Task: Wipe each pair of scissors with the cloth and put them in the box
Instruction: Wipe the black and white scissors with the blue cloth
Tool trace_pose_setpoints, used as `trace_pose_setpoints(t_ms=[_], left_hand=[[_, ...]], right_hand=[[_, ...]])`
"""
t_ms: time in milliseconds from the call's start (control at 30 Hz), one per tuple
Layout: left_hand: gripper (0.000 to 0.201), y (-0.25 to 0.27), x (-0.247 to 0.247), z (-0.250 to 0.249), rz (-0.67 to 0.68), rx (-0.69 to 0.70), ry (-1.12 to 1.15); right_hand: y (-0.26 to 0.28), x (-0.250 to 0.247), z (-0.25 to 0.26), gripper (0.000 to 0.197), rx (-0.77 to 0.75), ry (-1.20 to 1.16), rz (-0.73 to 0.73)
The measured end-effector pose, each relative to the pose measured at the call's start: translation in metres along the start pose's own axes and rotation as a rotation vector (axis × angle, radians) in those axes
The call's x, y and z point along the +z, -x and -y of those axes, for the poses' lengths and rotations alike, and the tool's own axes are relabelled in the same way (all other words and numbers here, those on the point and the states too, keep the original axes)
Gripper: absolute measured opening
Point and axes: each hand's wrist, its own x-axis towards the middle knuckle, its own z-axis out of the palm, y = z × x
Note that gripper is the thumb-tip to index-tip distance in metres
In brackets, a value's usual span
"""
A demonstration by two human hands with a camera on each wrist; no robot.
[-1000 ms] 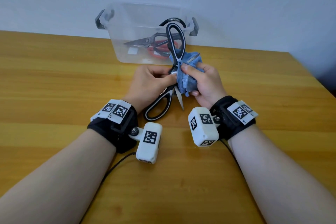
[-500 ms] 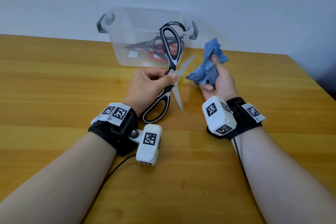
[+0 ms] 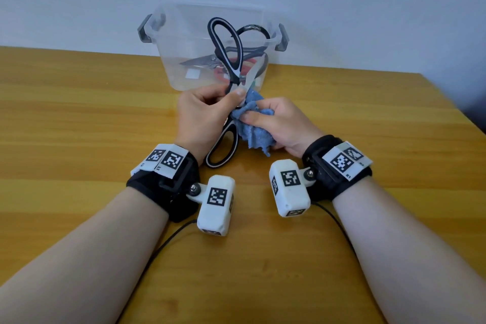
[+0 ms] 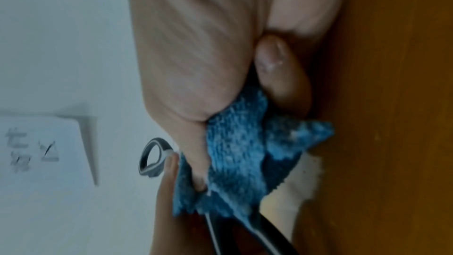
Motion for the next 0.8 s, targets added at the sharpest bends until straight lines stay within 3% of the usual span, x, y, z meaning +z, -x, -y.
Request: trace_pose_setpoints(t_ms=[133, 267, 433, 600, 800], left_hand=[[0.017, 0.0, 0.0, -0.002, -0.015, -0.018, 0.003], [0.026, -0.002, -0.001, -0.002, -0.082, -0.102, 0.116], [0.037, -0.003, -0.001, -0.002, -0.143, -0.112, 0.173], [0.024, -0.006, -0.004, -0.001, -0.226, -0.184, 0.199], [0.027, -0.007, -0.003, 0.001, -0.236, -0.16, 0.176]], right_hand=[[0.002, 0.001, 0.001, 0.01, -0.058, -0.063, 0.005], [0.0, 0.006, 0.001, 0.014, -0.078, -0.112, -0.049], [-0.001, 0.005, -0.002, 0.02, -0.085, -0.149, -0.055], [0.002, -0.001, -0.004, 0.015, -0.058, -0.256, -0.045], [0.006, -0.006, -0.001, 0.007, -0.049, -0.342, -0.075]])
